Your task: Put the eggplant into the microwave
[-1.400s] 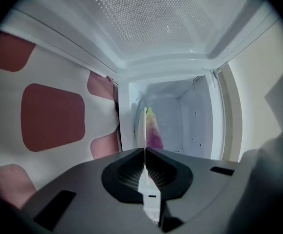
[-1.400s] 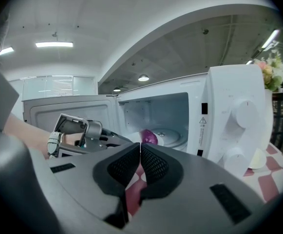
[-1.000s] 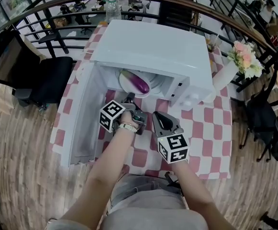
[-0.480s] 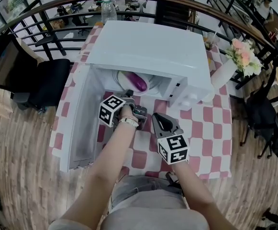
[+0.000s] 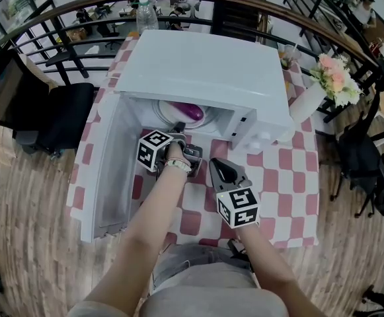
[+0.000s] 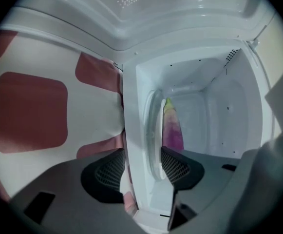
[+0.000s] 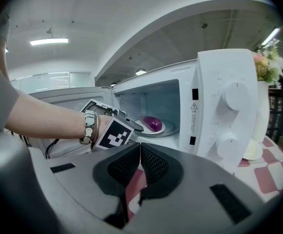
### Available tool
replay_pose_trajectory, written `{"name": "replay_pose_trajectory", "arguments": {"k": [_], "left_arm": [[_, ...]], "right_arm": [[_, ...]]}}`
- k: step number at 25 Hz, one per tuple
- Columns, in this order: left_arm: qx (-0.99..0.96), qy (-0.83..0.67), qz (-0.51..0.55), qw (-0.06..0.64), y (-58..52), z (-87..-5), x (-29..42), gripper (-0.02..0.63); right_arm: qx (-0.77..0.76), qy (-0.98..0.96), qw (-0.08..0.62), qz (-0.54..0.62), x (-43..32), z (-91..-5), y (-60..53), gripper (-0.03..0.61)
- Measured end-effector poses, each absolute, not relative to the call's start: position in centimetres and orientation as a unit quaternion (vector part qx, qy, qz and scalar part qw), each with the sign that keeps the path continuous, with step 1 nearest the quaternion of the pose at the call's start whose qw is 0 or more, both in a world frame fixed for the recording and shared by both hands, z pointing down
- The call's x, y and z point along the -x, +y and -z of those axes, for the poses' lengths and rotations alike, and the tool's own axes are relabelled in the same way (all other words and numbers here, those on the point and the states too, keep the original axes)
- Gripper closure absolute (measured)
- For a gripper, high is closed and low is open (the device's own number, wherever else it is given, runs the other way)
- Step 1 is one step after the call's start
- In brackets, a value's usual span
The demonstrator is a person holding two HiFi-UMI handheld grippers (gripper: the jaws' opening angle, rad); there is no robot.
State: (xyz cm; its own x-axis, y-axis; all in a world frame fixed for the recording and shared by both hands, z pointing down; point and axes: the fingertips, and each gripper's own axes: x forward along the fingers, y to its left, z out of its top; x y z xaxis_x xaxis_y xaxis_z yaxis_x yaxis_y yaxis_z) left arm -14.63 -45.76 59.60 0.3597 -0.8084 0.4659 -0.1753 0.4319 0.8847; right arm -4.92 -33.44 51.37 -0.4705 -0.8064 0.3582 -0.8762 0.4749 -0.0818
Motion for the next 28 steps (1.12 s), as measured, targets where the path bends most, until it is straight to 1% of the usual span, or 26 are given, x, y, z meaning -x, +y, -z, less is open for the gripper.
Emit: {"name": "replay_pose_trajectory", "arguments": {"k": [12,20,23,28], "left_arm": [[-0.485,-0.514,0.211,0.675,-46.9,-59.7,14.3,0.381],[-0.508,-0.503,0.213,0.666,-45.7,-57.2,14.1,0.382],[-0.505,-0.502,0.218,0.668,-44.7,-56.7,14.1,0.39],[-0.513,-0.497,0.222,0.664,-43.2,-55.8,14.4,0.426]], "right_arm": [[-0.514,-0.837,0.127,-0.137,3.7,-51.0,-33.9,0.552],[-0.526,-0.833,0.109,-0.134,2.6,-49.8,-33.9,0.552],[-0.53,-0.831,0.103,-0.135,2.2,-49.4,-33.7,0.552],[-0.532,-0.831,0.095,-0.132,2.0,-48.4,-33.2,0.552]]}}
